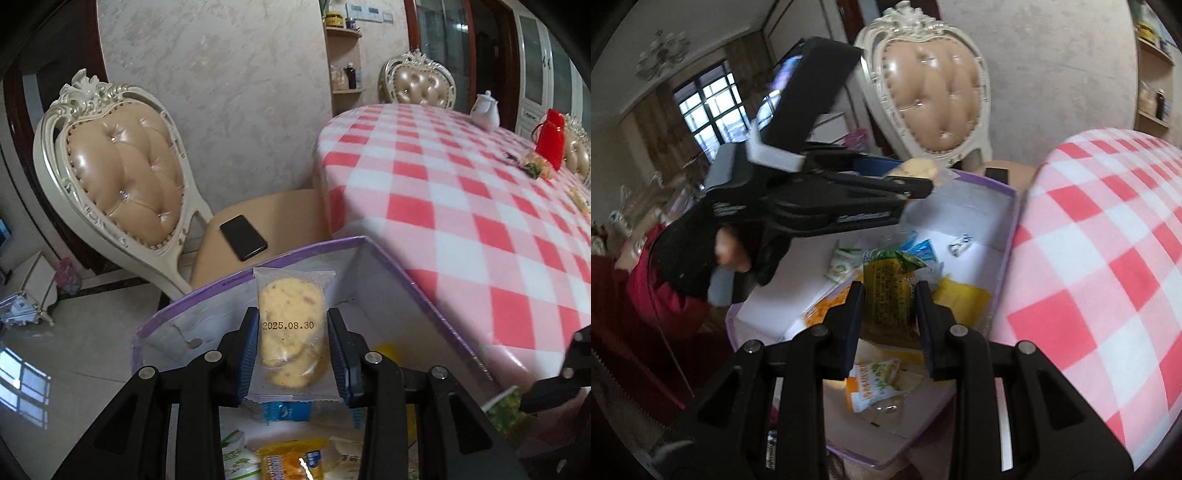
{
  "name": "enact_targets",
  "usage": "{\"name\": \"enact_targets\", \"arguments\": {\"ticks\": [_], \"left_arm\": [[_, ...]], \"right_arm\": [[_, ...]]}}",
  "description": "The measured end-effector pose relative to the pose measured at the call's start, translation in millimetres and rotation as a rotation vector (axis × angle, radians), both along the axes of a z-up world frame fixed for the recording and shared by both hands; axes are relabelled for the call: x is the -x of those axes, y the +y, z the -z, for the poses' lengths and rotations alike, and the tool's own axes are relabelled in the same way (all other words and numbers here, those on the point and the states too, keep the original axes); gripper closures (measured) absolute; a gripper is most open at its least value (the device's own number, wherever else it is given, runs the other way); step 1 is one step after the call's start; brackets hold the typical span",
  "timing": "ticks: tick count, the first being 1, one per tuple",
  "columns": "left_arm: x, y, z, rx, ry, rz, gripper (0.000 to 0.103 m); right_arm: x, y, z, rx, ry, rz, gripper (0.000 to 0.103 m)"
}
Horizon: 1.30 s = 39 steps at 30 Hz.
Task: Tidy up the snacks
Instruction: 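Open both tools to release the cookie pack and bag into the box, then move both open tools back toward the remaining snacks, then grasp a wrapped round bun with the right tool while the left tool grasps a green snack bag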
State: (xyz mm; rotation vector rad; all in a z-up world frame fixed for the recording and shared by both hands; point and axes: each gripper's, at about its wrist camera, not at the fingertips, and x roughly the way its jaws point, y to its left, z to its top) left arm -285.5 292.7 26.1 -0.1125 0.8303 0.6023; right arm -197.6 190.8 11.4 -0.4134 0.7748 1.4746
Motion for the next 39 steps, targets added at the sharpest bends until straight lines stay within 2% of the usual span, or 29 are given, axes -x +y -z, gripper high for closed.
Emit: {"name": "enact_targets", "arguments": {"ticks": [1,3,5,9,12,15,17,20,23,25,27,29,30,32,34,36,39], "left_arm": [[-1.0,0.0,-0.1,-0.006,0.005,-0.008,0.064],[-5.9,-0.9,-1.3,-0.016,0.017,-0.036,0.055],[-14.4,-4.9,-6.1,-0.013,0.009,-0.05,0.034],[-45.3,-26.0,-22.1,-0.008,-0.022,-0.002,0.022],[-93.4,-56.9,-34.9,0.091,-0.032,0.124,0.019],[-145.2,-94.9,-39.5,0.155,-0.021,0.242,0.019],[-193.0,-131.7,-38.2,0.15,-0.008,0.326,0.019],[-252.7,-176.3,-30.5,0.132,-0.007,0.397,0.019],[-306.4,-202.5,-27.3,0.214,-0.057,0.417,0.019],[-337.7,-214.7,-27.5,0.263,-0.092,0.393,0.019],[-372.1,-225.5,-26.8,0.324,-0.131,0.357,0.019],[-394.0,-231.8,-22.5,0.37,-0.154,0.334,0.019],[-405.3,-234.1,-17.7,0.417,-0.175,0.328,0.019],[-415.1,-234.7,-8.3,0.477,-0.215,0.348,0.019],[-419.6,-239.4,-2.4,0.46,-0.226,0.403,0.019],[-419.1,-239.5,-2.7,0.428,-0.228,0.422,0.019],[-412.2,-225.2,-10.3,0.496,-0.33,0.412,0.018]], "right_arm": [[-0.3,-0.7,-1.0,-0.002,-0.003,0.005,0.069],[-6.4,-4.6,-5.0,-0.006,-0.001,0.034,0.057],[-15.9,-14.9,-12.2,-0.024,-0.002,0.069,0.052],[-42.5,-50.6,-27.4,-0.046,-0.058,0.178,0.047],[-79.4,-91.7,-36.5,-0.062,-0.082,0.32,0.04],[-123.0,-146.9,-39.8,-0.073,-0.065,0.519,0.036],[-153.6,-192.9,-40.2,-0.076,-0.042,0.689,0.034],[-197.4,-267.2,-33.6,-0.066,0.029,0.953,0.033],[-230.7,-335.8,-29.3,-0.063,0.06,1.185,0.033],[-251.7,-379.0,-28.1,-0.051,0.051,1.337,0.032],[-272.1,-411.2,-27.7,-0.083,0.085,1.436,0.029],[-292.2,-438.1,-27.8,-0.111,0.123,1.503,0.025],[-303.5,-442.5,-27.4,-0.123,0.141,1.52,0.022],[-329.4,-449.2,-27.4,-0.143,0.171,1.515,0.018],[-351.0,-445.6,-26.4,-0.126,0.17,1.499,0.015],[-379.2,-442.5,-30.1,-0.085,0.129,1.512,0.014],[-411.5,-439.0,-28.4,-0.03,0.096,1.522,0.012]]}}
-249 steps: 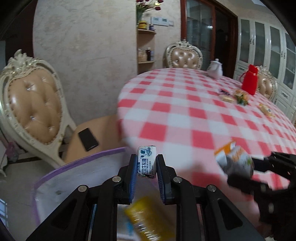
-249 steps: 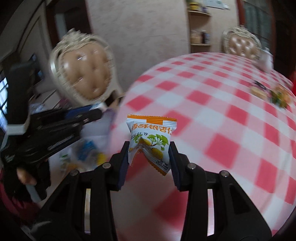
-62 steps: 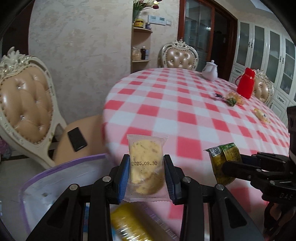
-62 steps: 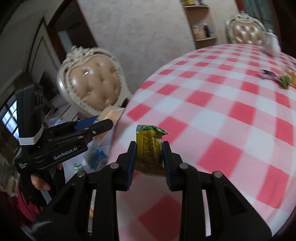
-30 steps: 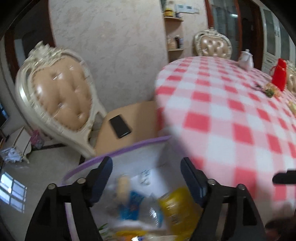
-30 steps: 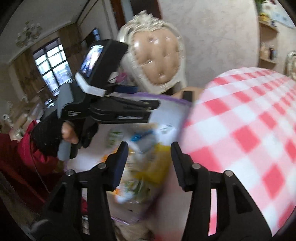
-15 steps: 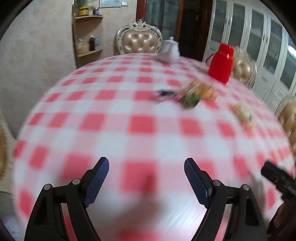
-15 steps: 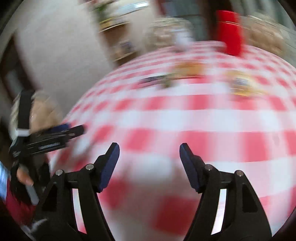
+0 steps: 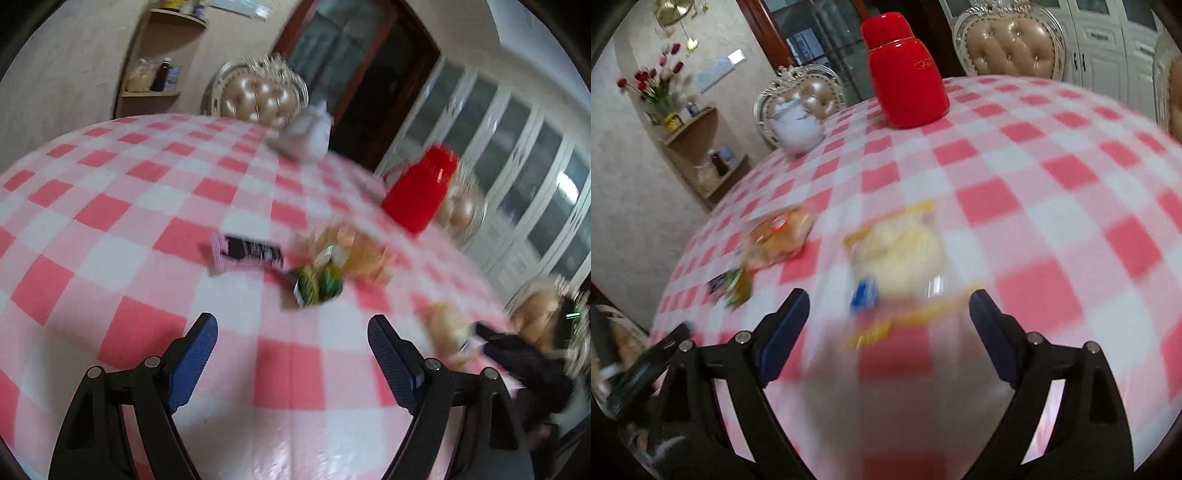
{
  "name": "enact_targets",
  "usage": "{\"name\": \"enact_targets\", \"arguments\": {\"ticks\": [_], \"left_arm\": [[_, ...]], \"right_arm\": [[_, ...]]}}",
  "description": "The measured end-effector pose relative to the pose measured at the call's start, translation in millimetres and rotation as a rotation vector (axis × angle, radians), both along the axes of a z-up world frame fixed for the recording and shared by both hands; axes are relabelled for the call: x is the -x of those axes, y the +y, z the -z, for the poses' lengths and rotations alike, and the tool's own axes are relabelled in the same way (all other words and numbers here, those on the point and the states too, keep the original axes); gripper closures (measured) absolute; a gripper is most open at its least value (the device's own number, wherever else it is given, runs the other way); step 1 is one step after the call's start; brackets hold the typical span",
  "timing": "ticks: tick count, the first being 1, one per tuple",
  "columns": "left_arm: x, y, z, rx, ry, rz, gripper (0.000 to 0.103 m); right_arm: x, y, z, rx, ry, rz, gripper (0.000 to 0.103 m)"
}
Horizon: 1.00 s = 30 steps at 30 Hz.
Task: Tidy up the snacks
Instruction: 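Grasp a wrapped round bun with the right tool while the left tool grasps a green snack bag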
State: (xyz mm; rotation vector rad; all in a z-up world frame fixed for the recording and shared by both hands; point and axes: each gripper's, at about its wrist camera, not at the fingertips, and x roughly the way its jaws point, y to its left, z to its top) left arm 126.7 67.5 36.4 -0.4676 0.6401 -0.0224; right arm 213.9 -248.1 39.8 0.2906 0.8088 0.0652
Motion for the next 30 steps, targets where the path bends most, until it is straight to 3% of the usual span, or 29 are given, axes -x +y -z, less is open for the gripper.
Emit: {"name": "enact_targets", "arguments": {"ticks": [3,7,9,13,16,21,28,30], "left_arm": [[0.3,6.6,-1.4,0.016,-0.011,-0.019,0.017],[-4.8,6.9,3.6,0.022,0.026,-0.017,0.017],[-5.0,1.5,5.0,0.006,0.032,0.009,0.017],[-4.4,-15.7,4.1,-0.078,0.028,0.067,0.017],[-9.3,-27.6,6.8,-0.11,0.043,0.109,0.017],[-48.6,-51.7,15.1,-0.251,0.111,0.134,0.017],[-101.0,-66.9,26.8,-0.311,0.207,0.131,0.017],[-110.1,-69.6,29.7,-0.314,0.22,0.148,0.03]], "right_arm": [[-33.8,11.8,15.2,0.043,0.059,-0.034,0.01],[-49.7,39.7,37.5,0.287,0.133,-0.091,0.01],[-36.9,44.4,39.0,0.344,0.118,-0.116,0.032],[-3.2,30.0,27.7,0.276,0.087,-0.059,0.037],[34.0,23.4,20.3,0.13,0.07,-0.052,0.038],[106.0,43.7,12.3,0.065,0.041,-0.084,0.037],[121.2,59.1,-11.0,0.045,-0.042,-0.107,0.037],[120.4,56.7,-11.6,0.036,-0.039,-0.096,0.037]]}}
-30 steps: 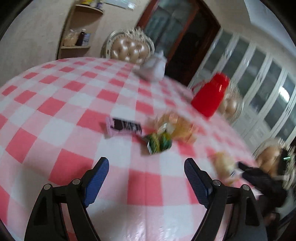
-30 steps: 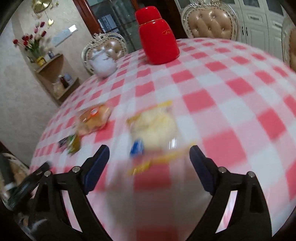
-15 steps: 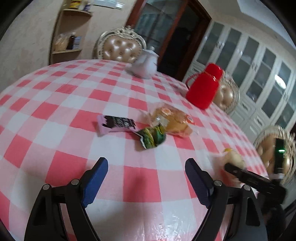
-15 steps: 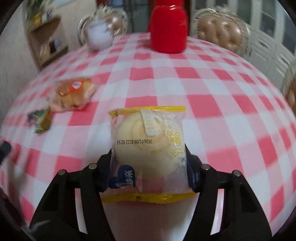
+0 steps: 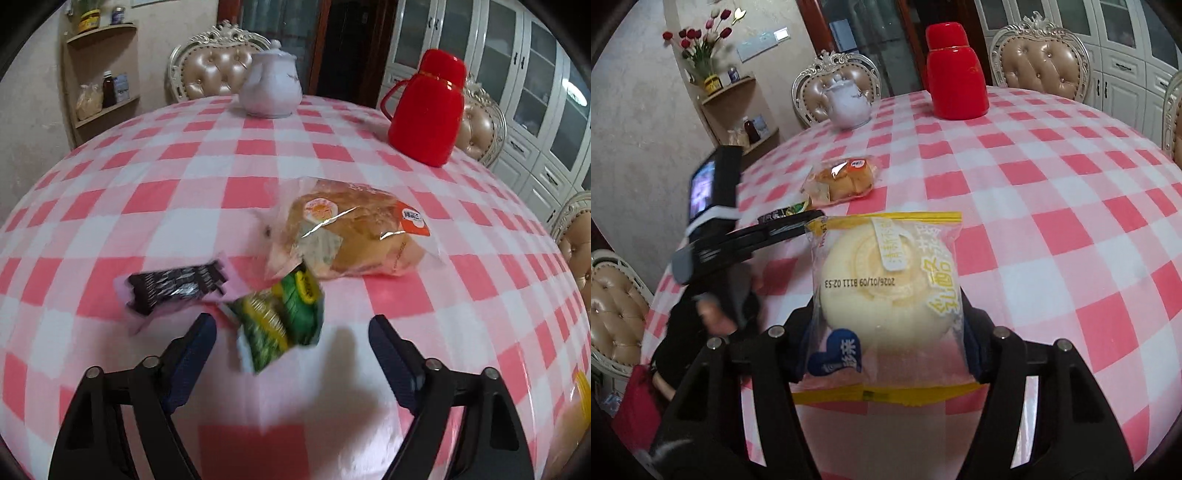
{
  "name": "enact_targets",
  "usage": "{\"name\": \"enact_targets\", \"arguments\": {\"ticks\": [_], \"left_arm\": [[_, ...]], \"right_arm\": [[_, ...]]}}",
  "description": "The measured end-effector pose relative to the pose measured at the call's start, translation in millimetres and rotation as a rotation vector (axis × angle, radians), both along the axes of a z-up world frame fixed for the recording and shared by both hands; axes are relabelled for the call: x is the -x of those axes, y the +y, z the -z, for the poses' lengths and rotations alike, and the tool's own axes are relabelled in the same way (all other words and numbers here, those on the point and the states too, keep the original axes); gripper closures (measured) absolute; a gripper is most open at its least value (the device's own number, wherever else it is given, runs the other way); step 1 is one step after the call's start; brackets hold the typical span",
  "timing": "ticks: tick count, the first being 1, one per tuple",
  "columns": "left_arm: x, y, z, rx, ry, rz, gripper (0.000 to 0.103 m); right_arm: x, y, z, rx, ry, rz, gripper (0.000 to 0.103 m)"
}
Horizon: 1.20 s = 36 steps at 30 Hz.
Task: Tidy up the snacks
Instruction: 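Grasp a wrapped round bun with the right tool while the left tool grasps a green snack bag, then carry the green snack bag and wrapped bun over the white box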
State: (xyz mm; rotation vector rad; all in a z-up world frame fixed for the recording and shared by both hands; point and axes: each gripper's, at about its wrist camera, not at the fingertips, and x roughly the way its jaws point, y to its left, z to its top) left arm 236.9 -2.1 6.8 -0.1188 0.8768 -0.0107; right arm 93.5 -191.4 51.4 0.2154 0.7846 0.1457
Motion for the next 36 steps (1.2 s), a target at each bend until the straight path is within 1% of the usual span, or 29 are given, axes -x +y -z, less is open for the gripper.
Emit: {"name": "enact_targets", "arguments": {"ticks": [1,2,5,11,15,19,21,25,30,36], "left_arm": [[-3.2,-1.0,2.2,-0.004,0.012,0.007,0.048],[-3.1,-1.3,1.1,-0.027,0.005,-0.007,0.066],[5.3,0.3,0.1,0.011,-0.004,0.029,0.067],[44.2,1.8,-13.6,0.026,-0.052,0.031,0.067],[81.0,2.4,-15.9,0.027,-0.06,0.038,0.067],[114.8,13.4,-23.8,0.049,-0.083,0.029,0.067],[131.3,20.7,-28.8,0.055,-0.101,0.02,0.067],[154.5,34.1,-30.4,0.073,-0.114,0.001,0.067],[180.7,52.4,-30.5,0.113,-0.116,-0.035,0.067],[213.9,64.6,-29.6,0.107,-0.14,-0.064,0.067]], "right_arm": [[-0.7,-1.1,0.0,0.001,0.001,0.006,0.037],[-1.8,-1.8,0.7,0.006,0.005,0.011,0.037],[-3.6,-1.7,3.5,0.022,0.009,0.022,0.037],[-7.1,-0.8,13.4,0.06,0.013,0.026,0.037],[-9.5,-5.5,19.2,0.04,0.028,0.031,0.037],[-5.2,1.3,17.3,0.05,0.001,0.014,0.037],[-2.3,6.1,17.8,0.039,-0.002,0.005,0.037],[11.6,21.6,22.5,0.016,0.017,-0.018,0.037],[37.4,47.4,18.2,0.031,-0.01,-0.059,0.037],[58.4,70.0,15.8,0.053,-0.029,-0.09,0.037]]}}
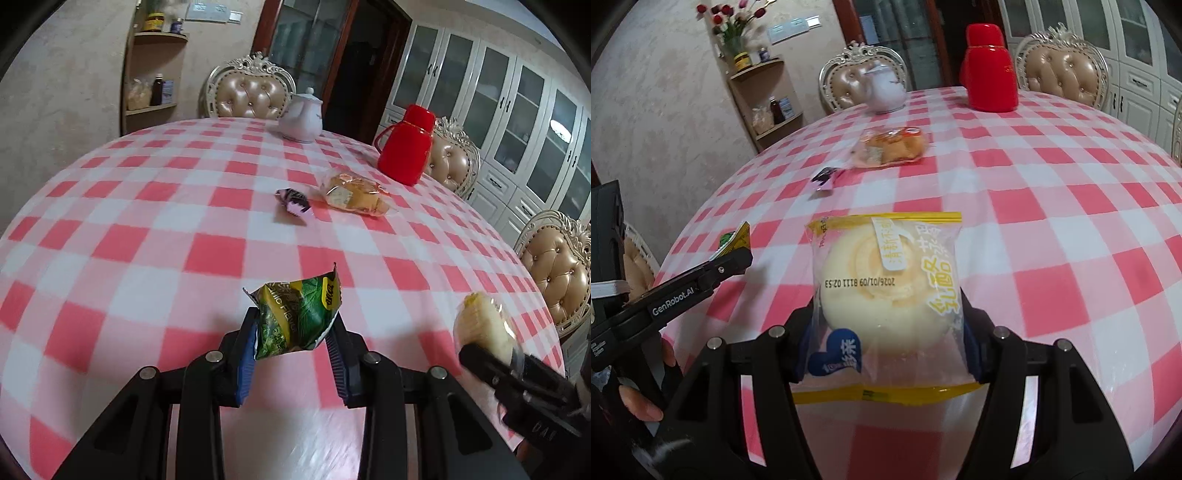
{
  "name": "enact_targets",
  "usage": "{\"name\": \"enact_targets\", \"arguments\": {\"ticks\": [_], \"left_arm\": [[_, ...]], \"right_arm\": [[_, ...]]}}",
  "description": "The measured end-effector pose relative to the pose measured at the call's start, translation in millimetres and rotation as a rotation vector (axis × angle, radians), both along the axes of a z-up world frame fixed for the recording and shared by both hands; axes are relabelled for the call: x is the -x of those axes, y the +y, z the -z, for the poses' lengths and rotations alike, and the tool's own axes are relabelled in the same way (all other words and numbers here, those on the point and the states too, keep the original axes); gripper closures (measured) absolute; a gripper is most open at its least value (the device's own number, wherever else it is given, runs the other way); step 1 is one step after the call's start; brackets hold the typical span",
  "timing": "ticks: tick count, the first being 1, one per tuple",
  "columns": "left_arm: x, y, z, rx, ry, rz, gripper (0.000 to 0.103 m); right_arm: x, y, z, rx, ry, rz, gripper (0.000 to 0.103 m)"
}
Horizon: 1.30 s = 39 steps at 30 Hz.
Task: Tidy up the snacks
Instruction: 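Carry the green snack bag and wrapped bun over the white box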
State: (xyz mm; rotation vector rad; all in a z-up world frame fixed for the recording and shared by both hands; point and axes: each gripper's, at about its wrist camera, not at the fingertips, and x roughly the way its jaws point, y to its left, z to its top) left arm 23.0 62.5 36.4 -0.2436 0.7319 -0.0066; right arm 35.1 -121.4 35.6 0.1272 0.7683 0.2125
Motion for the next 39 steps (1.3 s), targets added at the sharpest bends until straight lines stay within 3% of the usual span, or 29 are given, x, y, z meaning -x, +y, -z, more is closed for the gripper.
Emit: {"name": "enact_targets", "arguments": {"ticks": [9,17,27,39], "left_arm": [[53.2,25.2,-2.5,0.055,-0.035,-0.05,0.067],[94.3,43.5,0.0,0.029,-0.009,-0.087,0.067],[156.1,78.2,-4.4,-0.058,0.009,-0.142,0.067],[222.6,131.0,-6.0,-0.088,0.021,-0.234,0.066]], "right_arm": [[27.0,31.6,-0.6,-0.01,-0.014,-0.06,0.037],[51.3,72.5,4.4,0.004,-0.008,-0.168,0.037],[77.9,117.9,5.1,0.007,-0.017,-0.31,0.037],[120.8,188.2,4.0,0.029,-0.05,-0.515,0.037]]}}
